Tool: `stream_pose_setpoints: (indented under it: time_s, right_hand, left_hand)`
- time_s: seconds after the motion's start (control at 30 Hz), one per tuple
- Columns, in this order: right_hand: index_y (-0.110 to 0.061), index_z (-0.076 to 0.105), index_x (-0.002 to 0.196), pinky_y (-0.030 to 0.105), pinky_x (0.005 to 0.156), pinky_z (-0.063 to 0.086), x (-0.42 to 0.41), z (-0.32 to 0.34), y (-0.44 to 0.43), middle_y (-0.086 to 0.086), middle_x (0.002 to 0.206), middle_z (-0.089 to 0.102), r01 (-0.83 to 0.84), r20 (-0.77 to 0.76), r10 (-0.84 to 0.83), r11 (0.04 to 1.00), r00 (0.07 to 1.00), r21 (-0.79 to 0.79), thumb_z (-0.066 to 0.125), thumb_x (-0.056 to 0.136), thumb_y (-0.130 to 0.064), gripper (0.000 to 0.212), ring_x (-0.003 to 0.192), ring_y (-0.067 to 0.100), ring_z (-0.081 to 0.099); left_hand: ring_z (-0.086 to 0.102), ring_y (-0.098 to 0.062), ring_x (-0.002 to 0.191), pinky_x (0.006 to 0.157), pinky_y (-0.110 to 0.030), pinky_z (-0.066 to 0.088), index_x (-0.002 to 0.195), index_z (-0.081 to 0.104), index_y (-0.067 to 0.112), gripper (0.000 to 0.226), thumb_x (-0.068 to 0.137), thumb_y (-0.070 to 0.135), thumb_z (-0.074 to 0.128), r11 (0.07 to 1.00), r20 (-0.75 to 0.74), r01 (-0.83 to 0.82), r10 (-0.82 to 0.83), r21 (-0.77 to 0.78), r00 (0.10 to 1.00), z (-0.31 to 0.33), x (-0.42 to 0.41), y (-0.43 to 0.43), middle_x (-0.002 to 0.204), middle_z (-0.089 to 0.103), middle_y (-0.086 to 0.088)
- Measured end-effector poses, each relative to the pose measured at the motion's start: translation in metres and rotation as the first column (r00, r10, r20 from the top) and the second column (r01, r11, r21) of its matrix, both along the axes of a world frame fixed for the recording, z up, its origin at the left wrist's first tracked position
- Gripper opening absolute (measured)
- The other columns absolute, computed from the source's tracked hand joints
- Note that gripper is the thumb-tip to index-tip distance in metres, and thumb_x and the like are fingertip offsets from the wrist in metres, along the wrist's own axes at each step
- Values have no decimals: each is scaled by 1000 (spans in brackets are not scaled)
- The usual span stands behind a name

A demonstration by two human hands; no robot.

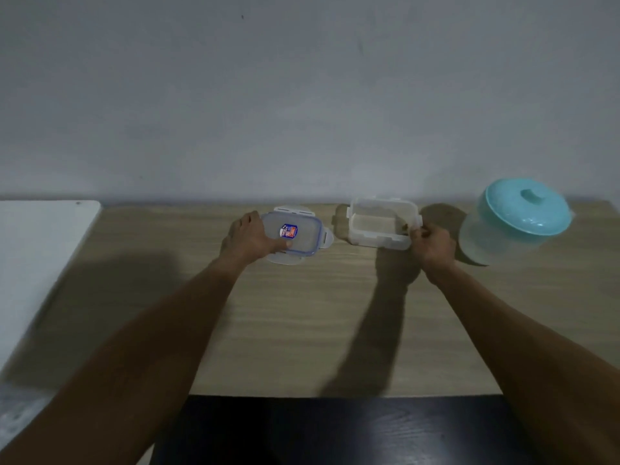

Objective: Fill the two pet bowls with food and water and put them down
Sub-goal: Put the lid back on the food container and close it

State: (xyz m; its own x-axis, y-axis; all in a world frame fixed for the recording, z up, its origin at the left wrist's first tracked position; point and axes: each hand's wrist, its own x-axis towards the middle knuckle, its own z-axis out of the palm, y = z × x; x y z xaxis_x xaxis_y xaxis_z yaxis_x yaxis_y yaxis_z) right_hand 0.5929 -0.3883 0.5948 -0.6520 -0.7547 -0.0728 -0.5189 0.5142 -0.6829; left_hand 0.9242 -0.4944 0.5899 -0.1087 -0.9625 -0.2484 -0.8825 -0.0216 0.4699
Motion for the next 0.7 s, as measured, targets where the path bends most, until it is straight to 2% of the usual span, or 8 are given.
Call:
stream_pose_setpoints:
  time_s: [0.13,0.23,0.33,0.47,0.57,0.6,0.7]
  right_hand:
    - [4,71,107,42,88,51,3,0,3,30,101,71,3,-19,-3,1000,1000,-19,58,92,-25,36,102,46,64]
    - [2,73,101,43,88,54,5,1,2,28,92,73,4,17,-3,1000,1000,-26,54,86,-28,39,96,43,68]
    - [2,73,101,43,90,53,7,2,1,28,94,73,17,36,-16,1000,999,-21,56,89,-20,31,97,43,67]
    - [2,73,105,47,90,54,7,-4,0,27,96,73,29,64,-27,999,998,-28,52,92,-19,32,97,42,68]
    - [2,72,109,50,91,54,7,-11,0,28,98,72,34,87,-31,999,996,-34,50,94,-21,35,96,43,68]
    - [2,72,110,50,91,54,8,-11,1,28,99,72,38,96,-36,999,995,-27,49,95,-22,36,96,43,68]
    - [1,72,109,52,90,55,10,-15,2,28,100,72,31,125,-24,998,992,-59,47,97,-25,38,95,44,68]
  left_hand:
    - [55,-32,116,93,-46,50,119,47,8,107,38,68,82,997,-55,7,-3,73,998,-4,-2,-2,125,54,-12]
    - [54,-32,120,94,-48,50,123,43,15,119,24,75,70,995,-23,6,-4,103,1000,-5,-2,-3,130,53,-7]
    - [52,-33,122,95,-50,49,125,38,20,124,20,76,72,992,0,15,-15,129,1000,-4,-2,-10,133,51,-4]
    - [42,-34,128,105,-51,38,132,28,26,142,9,81,74,975,76,60,-78,212,994,-4,-4,-29,140,47,-5]
    - [30,-40,137,110,-52,34,151,13,19,153,24,76,77,980,179,86,-119,180,977,3,-10,-30,151,31,-11]
    - [30,-40,136,110,-51,35,151,15,15,148,31,72,82,985,193,82,-111,152,975,7,-12,-28,148,30,-15]
    - [38,-40,130,109,-44,36,139,35,4,114,53,55,90,997,222,30,-44,66,974,9,-14,-23,137,38,-21]
